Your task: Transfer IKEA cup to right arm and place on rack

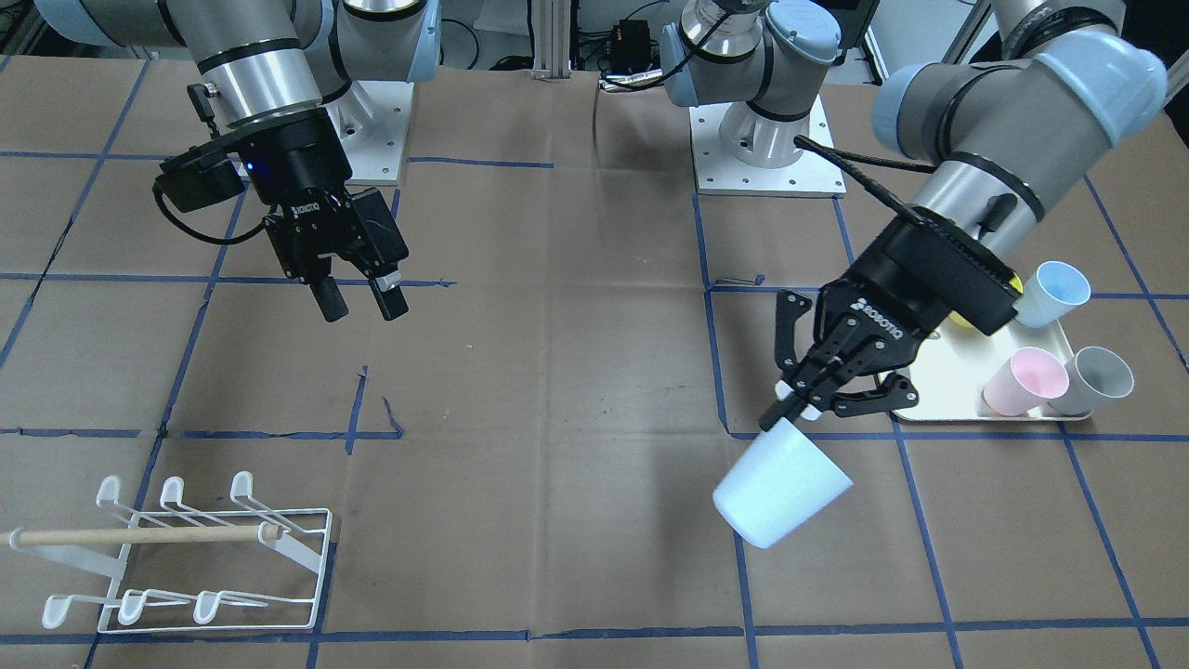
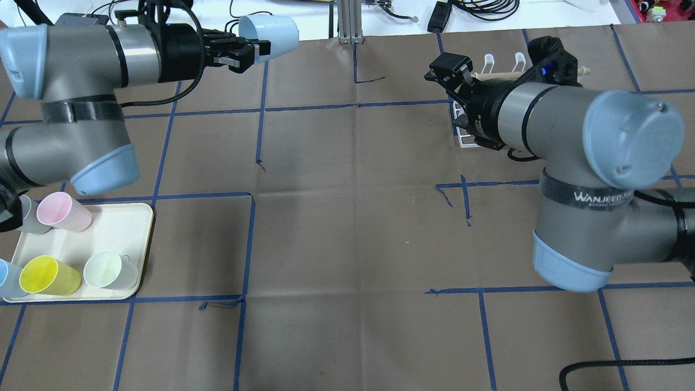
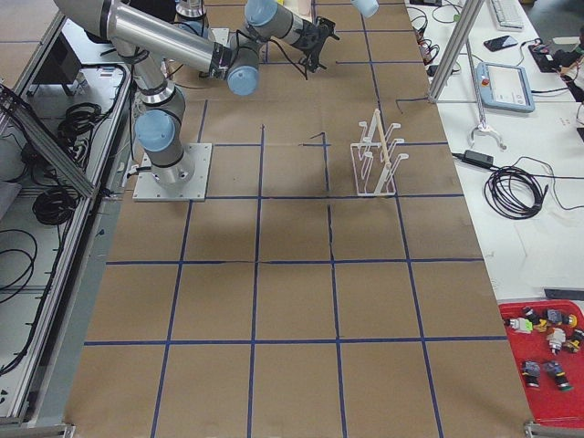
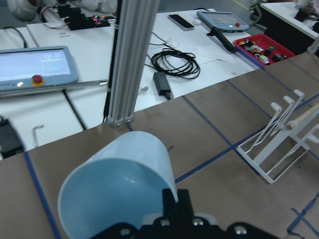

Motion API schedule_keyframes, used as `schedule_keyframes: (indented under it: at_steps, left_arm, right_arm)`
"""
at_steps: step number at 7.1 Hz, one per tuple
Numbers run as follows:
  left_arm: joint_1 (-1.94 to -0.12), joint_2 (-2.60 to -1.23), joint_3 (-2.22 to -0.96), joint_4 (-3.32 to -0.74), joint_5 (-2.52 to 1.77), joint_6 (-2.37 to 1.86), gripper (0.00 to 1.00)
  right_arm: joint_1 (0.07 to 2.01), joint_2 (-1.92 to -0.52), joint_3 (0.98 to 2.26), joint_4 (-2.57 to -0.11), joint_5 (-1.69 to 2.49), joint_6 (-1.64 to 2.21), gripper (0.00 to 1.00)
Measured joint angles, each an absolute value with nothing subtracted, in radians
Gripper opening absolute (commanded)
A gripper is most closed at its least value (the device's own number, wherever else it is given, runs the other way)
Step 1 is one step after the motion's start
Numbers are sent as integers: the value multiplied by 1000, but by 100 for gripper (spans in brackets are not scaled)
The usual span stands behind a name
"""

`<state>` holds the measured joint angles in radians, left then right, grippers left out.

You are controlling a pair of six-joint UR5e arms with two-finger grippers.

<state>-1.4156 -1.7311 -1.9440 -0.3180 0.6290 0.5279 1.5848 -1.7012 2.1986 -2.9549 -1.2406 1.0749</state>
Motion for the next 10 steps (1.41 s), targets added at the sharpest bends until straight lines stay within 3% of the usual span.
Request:
schedule_keyframes:
  at_steps: [2, 5, 10]
  left_arm:
    - [-1447, -1764, -2065, -86, 529, 533, 0]
    - [-1522, -1858, -2097, 146, 452, 497, 0]
    - [-1560, -1866, -2100, 189, 448, 462, 0]
  right_arm:
    - [1587, -1742, 2286, -3131, -1199, 1333, 100]
    - [1588, -1743, 2310, -3234, -1151, 1457, 100]
    - [1591, -1724, 2314, -3175, -1152, 1461, 100]
